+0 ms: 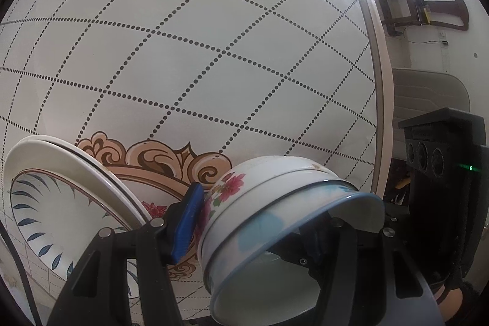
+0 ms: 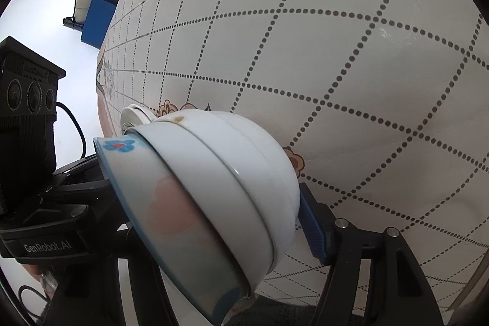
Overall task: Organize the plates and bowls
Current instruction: 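Lift the bowl stack and lower it onto the blue-striped plate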
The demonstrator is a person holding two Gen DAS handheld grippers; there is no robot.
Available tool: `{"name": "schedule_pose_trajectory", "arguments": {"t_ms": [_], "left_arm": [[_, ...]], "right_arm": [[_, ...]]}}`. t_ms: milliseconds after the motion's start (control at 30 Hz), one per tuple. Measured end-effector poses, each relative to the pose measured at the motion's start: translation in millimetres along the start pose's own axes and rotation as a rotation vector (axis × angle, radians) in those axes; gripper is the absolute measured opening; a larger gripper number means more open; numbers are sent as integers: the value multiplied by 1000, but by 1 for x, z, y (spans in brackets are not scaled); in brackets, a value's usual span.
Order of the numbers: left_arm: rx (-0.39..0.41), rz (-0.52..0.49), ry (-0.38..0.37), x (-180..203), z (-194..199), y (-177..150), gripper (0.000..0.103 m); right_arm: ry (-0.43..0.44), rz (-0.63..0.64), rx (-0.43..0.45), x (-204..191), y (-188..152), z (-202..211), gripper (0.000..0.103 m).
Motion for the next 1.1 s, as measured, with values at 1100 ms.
{"name": "schedule_pose_trajectory", "arguments": {"t_ms": [1100], "left_arm": [[30,81,28,-168,79,-37,56]], "right_arm": [[-1,82,-52,-153,-34,-79,69]]}}
Point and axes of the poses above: each gripper's, at about its wrist camera, not at the fingertips, and z roughly against the way its jaws point, x to its right, y to its top, the point moved 8 cm from there along -z, roughly the way its jaws point, and after that the axes turned 3 degrees about z, right-handed, at the moved point
